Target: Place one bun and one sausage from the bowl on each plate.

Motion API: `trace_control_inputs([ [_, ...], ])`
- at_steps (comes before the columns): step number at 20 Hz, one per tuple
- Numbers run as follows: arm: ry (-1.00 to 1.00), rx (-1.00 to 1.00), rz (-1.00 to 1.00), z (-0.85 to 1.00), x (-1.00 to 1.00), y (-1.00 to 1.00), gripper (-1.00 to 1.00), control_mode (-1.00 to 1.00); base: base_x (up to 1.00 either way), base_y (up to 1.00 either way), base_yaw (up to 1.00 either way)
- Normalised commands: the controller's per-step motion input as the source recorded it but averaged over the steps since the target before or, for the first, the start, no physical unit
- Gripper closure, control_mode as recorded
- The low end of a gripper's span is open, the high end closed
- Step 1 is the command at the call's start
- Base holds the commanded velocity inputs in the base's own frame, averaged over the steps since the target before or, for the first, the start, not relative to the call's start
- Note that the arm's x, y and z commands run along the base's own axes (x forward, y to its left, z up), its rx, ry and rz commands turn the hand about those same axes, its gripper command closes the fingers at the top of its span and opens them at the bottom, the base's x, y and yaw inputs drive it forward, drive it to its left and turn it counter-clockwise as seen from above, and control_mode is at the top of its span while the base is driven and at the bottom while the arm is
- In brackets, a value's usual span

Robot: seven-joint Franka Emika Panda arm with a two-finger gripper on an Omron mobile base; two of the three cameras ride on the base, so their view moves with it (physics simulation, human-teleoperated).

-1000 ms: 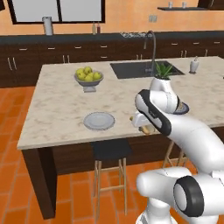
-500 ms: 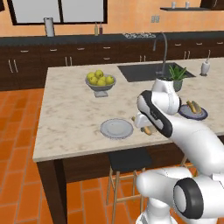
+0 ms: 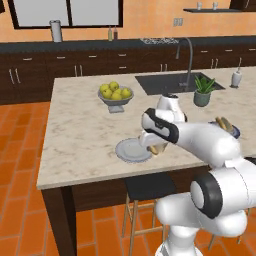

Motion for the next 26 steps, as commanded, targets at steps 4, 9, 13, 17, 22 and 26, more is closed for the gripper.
trace_control_inputs([
  [4,0.10,-0.03,-0.01,-0.33,1.00,0.52,1.00,-1.00,0.00,0.00,0.00],
  [9,0.04,0.00,-0.03,-0.01,1.00,0.06,1.00,-1.00,0.00,0.00,0.00],
  [13,0.06,-0.03,-0.05,-0.46,0.77,0.00,1.00,-1.00,0.00,0.00,0.00],
  [17,0.02,-0.03,-0.03,-0.65,-0.03,-0.15,1.00,-1.00,0.00,0.00,0.00],
  [22,0.00,0.00,0.00,-0.13,-0.30,-0.24,1.00,-1.00,0.00,0.00,0.00],
  [26,0.01,-0.02,0.00,-0.48,0.09,0.18,1.00,-1.00,0.00,0.00,0.00],
])
